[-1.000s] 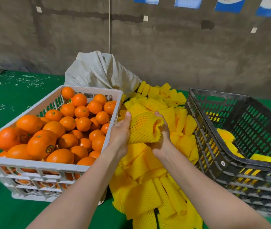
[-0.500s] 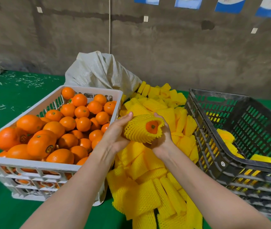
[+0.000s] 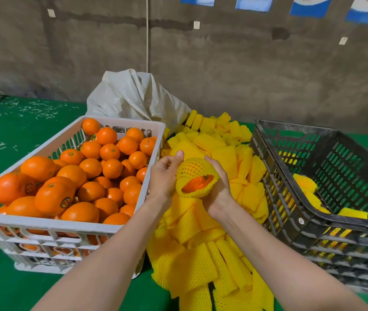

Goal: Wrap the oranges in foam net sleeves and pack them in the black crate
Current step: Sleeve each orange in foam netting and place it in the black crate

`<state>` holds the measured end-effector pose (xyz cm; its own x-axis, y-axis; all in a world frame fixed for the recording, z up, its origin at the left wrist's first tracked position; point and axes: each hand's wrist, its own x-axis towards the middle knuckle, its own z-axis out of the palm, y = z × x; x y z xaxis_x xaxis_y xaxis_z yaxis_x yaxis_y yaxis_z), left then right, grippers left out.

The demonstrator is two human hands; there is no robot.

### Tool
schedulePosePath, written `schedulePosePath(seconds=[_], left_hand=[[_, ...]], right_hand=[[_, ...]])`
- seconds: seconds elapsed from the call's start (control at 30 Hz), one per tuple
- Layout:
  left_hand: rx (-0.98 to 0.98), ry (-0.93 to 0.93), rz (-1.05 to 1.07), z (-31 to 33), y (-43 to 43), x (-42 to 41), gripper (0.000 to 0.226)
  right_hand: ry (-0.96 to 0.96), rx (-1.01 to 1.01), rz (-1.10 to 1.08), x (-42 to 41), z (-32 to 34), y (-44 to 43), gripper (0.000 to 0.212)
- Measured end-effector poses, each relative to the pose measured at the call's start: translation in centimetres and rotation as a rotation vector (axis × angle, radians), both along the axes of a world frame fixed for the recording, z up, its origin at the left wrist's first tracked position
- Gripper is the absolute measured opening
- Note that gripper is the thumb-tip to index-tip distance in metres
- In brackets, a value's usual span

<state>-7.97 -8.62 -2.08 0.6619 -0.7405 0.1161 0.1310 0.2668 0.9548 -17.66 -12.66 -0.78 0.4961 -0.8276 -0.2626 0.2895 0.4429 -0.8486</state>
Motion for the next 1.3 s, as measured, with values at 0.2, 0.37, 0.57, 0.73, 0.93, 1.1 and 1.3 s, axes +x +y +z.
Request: schedulePosePath(seconds=[0.2,0.37,0.57,0.73,0.93,1.1,1.3], left_hand=[[0.334,0.435,-0.455,0.6,0.5,0.3,0.067],[0.202,0.575,-0.615,0.8,0.7,-0.2,0.052],[0.194,0.449,-0.635,-0.2,0.6,-0.7,0.048],[0.241,0.457,-0.747,-0.4,1.4,-0.5,0.043],[0.238,0.567,-0.781,-0.2,1.7,-0.2,0.048],[0.242,0.553,-0.906,-0.3,2.0,-0.2,0.058],[0.244,0.467,-0.652,0.6,1.9,-0.8,0.059]], right_hand=[[0.142,-0.423,-0.157,-0.8,-0.2,-0.3,0.023],[0.225,-0.857,-0.127,-1.8,-0.4,-1.0,0.026],[0.290,-0.893,-0.254,-1.6,-0.6,-0.7,0.044],[0.330,-1.062,-0.209,-2.3,-0.4,-1.7,0.044],[0.324,-1.153,-0.032,-2.5,0.7,-2.0,0.041],[0.311,-1.215,-0.061,-2.4,1.5,-2.1,0.044],[0.461,-1.145,-0.120,-3.2,-0.1,-2.4,0.017]])
